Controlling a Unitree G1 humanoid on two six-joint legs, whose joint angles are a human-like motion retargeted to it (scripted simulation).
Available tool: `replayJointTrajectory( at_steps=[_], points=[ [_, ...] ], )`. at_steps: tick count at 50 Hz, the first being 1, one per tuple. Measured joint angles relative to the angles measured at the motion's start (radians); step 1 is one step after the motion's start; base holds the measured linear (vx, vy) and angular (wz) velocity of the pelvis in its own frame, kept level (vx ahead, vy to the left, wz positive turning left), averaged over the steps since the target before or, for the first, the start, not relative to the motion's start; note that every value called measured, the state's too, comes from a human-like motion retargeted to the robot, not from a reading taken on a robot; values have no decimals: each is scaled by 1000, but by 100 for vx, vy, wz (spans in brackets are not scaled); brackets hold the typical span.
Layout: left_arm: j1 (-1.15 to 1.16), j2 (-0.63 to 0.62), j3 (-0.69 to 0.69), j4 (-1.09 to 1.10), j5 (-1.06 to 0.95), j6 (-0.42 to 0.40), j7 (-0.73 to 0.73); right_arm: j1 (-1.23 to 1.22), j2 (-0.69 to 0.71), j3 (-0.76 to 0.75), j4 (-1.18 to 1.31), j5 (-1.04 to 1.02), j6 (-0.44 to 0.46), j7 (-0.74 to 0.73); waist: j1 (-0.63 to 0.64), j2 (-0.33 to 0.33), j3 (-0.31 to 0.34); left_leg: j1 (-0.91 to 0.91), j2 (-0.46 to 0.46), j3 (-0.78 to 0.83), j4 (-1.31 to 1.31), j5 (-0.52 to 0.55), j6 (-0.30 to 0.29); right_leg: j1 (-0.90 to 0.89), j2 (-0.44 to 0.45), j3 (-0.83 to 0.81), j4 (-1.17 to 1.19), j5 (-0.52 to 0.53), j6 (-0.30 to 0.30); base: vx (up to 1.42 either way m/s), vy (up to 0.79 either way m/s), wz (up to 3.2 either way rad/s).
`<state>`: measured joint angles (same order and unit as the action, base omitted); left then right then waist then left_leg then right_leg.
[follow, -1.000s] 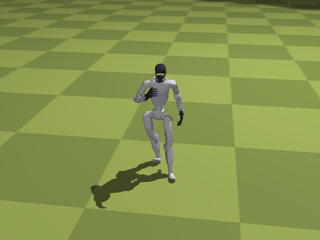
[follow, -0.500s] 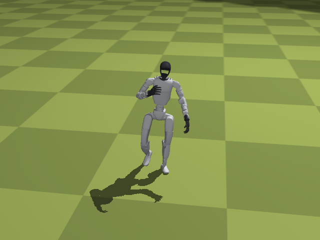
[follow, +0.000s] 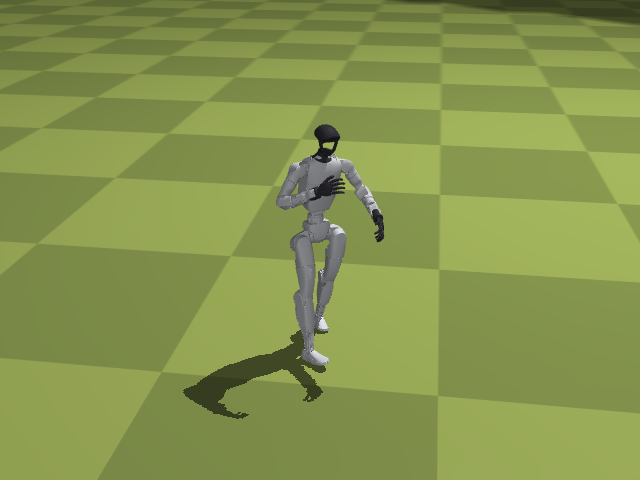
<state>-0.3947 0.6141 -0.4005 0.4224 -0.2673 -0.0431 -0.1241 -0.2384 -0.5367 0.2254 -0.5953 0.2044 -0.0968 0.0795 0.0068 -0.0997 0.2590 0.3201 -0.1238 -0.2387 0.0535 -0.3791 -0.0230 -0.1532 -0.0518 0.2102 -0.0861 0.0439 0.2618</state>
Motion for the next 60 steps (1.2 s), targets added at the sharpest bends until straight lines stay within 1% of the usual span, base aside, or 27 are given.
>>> replayJointTrajectory(
  at_steps=[3,5,8,13,16,18,20,22,23,25,27,30,33,38,42,45,48,50,55,58,60],
  points=[
    [76,0,12,19,-16,-14,9,-5,2,-3,5,6,-16,-8,9,12,2,15,8,-65,6,2,6,38,21,97,4,7,0,38,-14,123],
    [130,-9,28,49,-20,-19,20,-8,3,-4,8,10,-27,-17,21,19,2,21,13,-100,10,7,8,59,25,102,5,18,0,38,-17,107],
    [218,-44,62,124,-19,-17,51,-6,3,-5,9,16,-43,-37,47,28,-10,15,9,-146,21,32,9,73,-5,22,5,26,0,34,-13,92],
    [351,-135,139,309,-39,-17,102,1,1,1,10,29,-75,-70,90,39,-39,-21,-2,-245,81,103,-11,102,-45,-79,6,-9,0,33,-15,93],
    [453,-188,186,426,-76,-20,107,34,6,16,-2,36,-91,-82,117,33,-61,-58,-28,-275,175,145,-36,129,-68,-121,24,-37,0,32,-17,95],
    [480,-221,216,506,-105,-2,98,27,-2,14,1,50,-93,-89,125,9,-71,-131,-72,-261,281,173,-50,137,-110,-157,16,-35,0,27,-12,127],
    [552,-244,237,573,-125,10,81,55,-1,23,-10,59,-91,-97,123,-16,-104,-233,-116,-197,427,186,-52,129,-158,-197,40,-49,0,24,-6,167],
    [535,-265,250,647,-136,53,65,13,-24,7,9,86,-83,-105,103,-42,-112,-369,-147,-89,566,198,-30,130,-221,-265,18,-38,0,21,-1,208],
    [550,-273,250,673,-135,67,58,12,-30,3,10,94,-80,-110,95,-52,-119,-422,-149,-20,617,198,-8,132,-251,-298,24,-45,0,21,0,208],
    [581,-280,243,712,-125,91,42,8,-40,-5,12,105,-74,-120,87,-62,-128,-509,-116,125,691,172,41,140,-286,-364,38,-66,-10,21,-3,190],
    [612,-280,227,732,-107,106,29,6,-45,-13,12,109,-70,-130,94,-64,-127,-549,-60,259,696,123,82,154,-298,-425,52,-86,-25,21,-8,159],
    [642,-276,200,749,-77,125,11,-8,-51,-26,17,104,-62,-141,121,-60,-114,-562,7,429,598,62,111,176,-302,-507,67,-108,-40,21,-6,133],
    [659,-275,192,749,-59,140,7,-20,-53,-42,21,85,-45,-147,158,-48,-92,-528,47,585,389,68,92,207,-289,-584,73,-125,-42,22,-2,114],
    [654,-290,232,729,-52,163,-1,-48,-54,-69,19,60,-19,-137,203,-4,-45,-455,89,883,36,120,5,288,-231,-724,66,-156,-33,23,2,117],
    [648,-313,271,709,-41,164,-34,-67,-43,-58,18,55,-19,-116,216,19,-39,-433,108,1084,-113,140,-62,347,-180,-821,59,-178,-27,28,5,105],
    [637,-328,281,698,-32,157,-67,-81,-26,-33,23,51,-26,-96,230,19,-45,-422,123,1151,-141,166,-85,381,-158,-867,63,-184,-33,33,8,70],
    [619,-332,268,694,-22,151,-97,-90,-7,-5,31,51,-33,-77,244,15,-60,-405,135,1137,-141,203,-82,408,-150,-892,88,-175,-56,38,12,54],
    [601,-330,249,695,-15,148,-112,-90,5,10,35,57,-38,-66,249,18,-70,-387,141,1103,-141,216,-77,425,-148,-906,119,-158,-83,40,17,62],
    [510,-303,186,717,26,139,-124,-73,24,27,39,82,-49,-38,242,57,-89,-322,163,985,-141,187,-76,447,-170,-950,312,-70,-174,42,22,93],
    [431,-279,150,728,64,133,-110,-55,30,26,37,85,-50,-30,226,84,-101,-293,174,898,-122,151,-69,397,-206,-900,523,-10,-215,40,23,135],
    [370,-264,129,729,91,131,-90,-45,31,22,35,88,-48,-30,210,88,-109,-288,165,832,-100,128,-57,321,-219,-795,669,10,-214,36,19,163]
  ],
)
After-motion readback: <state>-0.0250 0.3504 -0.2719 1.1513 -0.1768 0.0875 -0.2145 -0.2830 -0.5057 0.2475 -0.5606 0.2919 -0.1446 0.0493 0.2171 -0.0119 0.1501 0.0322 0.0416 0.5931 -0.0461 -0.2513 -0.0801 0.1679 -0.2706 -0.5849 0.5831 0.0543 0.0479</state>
